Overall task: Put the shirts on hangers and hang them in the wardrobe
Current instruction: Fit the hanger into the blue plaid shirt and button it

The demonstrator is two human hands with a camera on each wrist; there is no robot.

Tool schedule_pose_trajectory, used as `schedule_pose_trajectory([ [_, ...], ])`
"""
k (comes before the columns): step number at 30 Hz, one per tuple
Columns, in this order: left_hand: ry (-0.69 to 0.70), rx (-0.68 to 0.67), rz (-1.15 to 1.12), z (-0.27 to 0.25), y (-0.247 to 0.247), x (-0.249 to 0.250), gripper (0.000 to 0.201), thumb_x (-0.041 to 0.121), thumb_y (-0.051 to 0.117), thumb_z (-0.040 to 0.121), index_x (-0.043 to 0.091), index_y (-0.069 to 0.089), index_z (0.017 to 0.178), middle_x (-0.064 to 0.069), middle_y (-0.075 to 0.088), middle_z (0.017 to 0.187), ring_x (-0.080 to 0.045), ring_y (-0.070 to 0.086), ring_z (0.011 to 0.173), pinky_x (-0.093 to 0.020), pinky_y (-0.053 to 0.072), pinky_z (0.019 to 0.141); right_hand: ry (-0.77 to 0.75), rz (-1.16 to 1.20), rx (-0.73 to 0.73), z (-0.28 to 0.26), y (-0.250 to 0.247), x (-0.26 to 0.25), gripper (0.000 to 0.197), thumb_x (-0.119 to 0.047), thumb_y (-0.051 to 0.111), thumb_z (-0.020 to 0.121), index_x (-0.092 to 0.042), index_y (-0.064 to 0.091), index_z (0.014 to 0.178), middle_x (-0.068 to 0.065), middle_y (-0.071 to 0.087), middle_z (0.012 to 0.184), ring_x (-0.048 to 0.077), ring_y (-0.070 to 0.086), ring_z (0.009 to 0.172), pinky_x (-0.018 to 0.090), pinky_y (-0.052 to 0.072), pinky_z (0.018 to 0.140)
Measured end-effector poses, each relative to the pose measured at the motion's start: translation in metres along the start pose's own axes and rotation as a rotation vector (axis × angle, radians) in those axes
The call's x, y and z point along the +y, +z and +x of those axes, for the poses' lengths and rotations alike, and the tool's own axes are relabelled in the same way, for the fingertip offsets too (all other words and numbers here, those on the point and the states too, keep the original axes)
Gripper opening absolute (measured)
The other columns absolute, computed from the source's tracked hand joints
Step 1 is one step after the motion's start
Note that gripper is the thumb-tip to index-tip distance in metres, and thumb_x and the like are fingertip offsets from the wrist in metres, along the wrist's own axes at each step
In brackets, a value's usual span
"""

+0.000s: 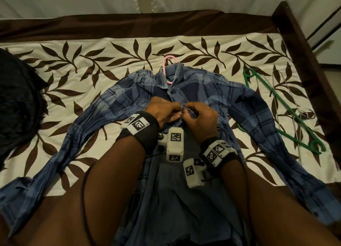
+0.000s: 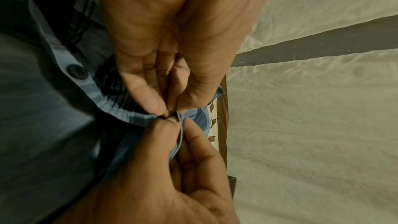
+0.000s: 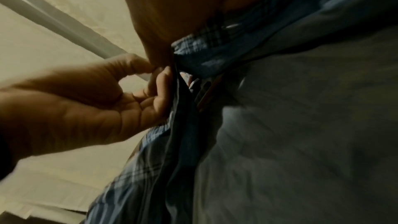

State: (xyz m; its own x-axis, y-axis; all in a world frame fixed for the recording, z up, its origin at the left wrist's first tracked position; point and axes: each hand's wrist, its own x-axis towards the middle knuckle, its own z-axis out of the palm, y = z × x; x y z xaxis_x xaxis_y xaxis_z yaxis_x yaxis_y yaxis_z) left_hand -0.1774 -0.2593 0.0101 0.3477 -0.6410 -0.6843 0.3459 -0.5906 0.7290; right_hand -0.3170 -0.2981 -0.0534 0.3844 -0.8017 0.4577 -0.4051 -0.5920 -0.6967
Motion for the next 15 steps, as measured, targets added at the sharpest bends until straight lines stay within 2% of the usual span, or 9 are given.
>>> schedule_pose_trajectory([
  [3,0.006,0.004,-0.019,-0.0001,-0.0014,-0.0013,0.013,-0.001,0.065,0.09,-0.011,0.067,0.098,-0.018,0.068,0.078,-0.018,0.065,0.065,-0.022,0.058,0.06,0.122,0.103,-0.026,0.0019,-0.0025,0.0017,0.017,-0.003,0.076,0.077,-0.005,0.075,0.094,0.003,0.071,0.084,0.008,0.062,0.071,0.012,0.051,0.073],
  [5,0.01,-0.006,-0.021,-0.0012,-0.0007,-0.0022,0.01,0.002,0.066,0.091,-0.007,0.068,0.095,-0.017,0.07,0.08,-0.016,0.064,0.063,-0.022,0.057,0.062,0.168,0.134,-0.061,0.0029,-0.0041,0.0027,0.02,-0.004,0.076,0.079,-0.006,0.075,0.099,-0.001,0.069,0.086,0.007,0.062,0.071,0.019,0.056,0.073],
  [7,0.011,-0.007,-0.019,-0.0014,0.0007,-0.0021,0.008,0.005,0.066,0.092,-0.002,0.068,0.088,-0.015,0.071,0.08,-0.015,0.063,0.061,-0.024,0.057,0.065,0.14,0.109,-0.073,0.0027,-0.0048,0.0037,0.02,-0.005,0.075,0.08,-0.007,0.076,0.1,0.001,0.069,0.086,0.012,0.063,0.072,0.024,0.057,0.072],
  [10,-0.013,-0.005,-0.015,-0.0007,0.0017,-0.0015,0.015,0.014,0.07,0.091,0.001,0.068,0.083,-0.009,0.068,0.071,-0.013,0.062,0.058,-0.024,0.056,0.066,0.068,0.061,-0.07,0.0022,-0.0052,0.0045,0.018,-0.006,0.075,0.079,-0.006,0.076,0.096,0.006,0.07,0.082,0.015,0.061,0.069,0.028,0.054,0.067],
  [12,-0.036,-0.014,-0.001,-0.001,0.0009,-0.0006,0.018,0.018,0.072,0.091,0.003,0.068,0.082,-0.007,0.067,0.068,-0.013,0.06,0.057,-0.025,0.054,0.065,0.015,0.031,-0.076,0.0018,-0.0054,0.0043,0.017,-0.007,0.075,0.079,-0.006,0.076,0.096,0.007,0.069,0.081,0.016,0.06,0.069,0.028,0.051,0.066],
  [15,-0.085,-0.041,0.004,-0.0019,-0.0004,0.0027,0.016,0.014,0.069,0.092,0.003,0.067,0.081,-0.006,0.066,0.065,-0.013,0.059,0.058,-0.024,0.055,0.064,-0.04,0.012,-0.067,0.0022,-0.006,0.0037,0.014,-0.009,0.075,0.081,-0.006,0.076,0.095,0.007,0.069,0.081,0.016,0.061,0.07,0.026,0.05,0.066],
])
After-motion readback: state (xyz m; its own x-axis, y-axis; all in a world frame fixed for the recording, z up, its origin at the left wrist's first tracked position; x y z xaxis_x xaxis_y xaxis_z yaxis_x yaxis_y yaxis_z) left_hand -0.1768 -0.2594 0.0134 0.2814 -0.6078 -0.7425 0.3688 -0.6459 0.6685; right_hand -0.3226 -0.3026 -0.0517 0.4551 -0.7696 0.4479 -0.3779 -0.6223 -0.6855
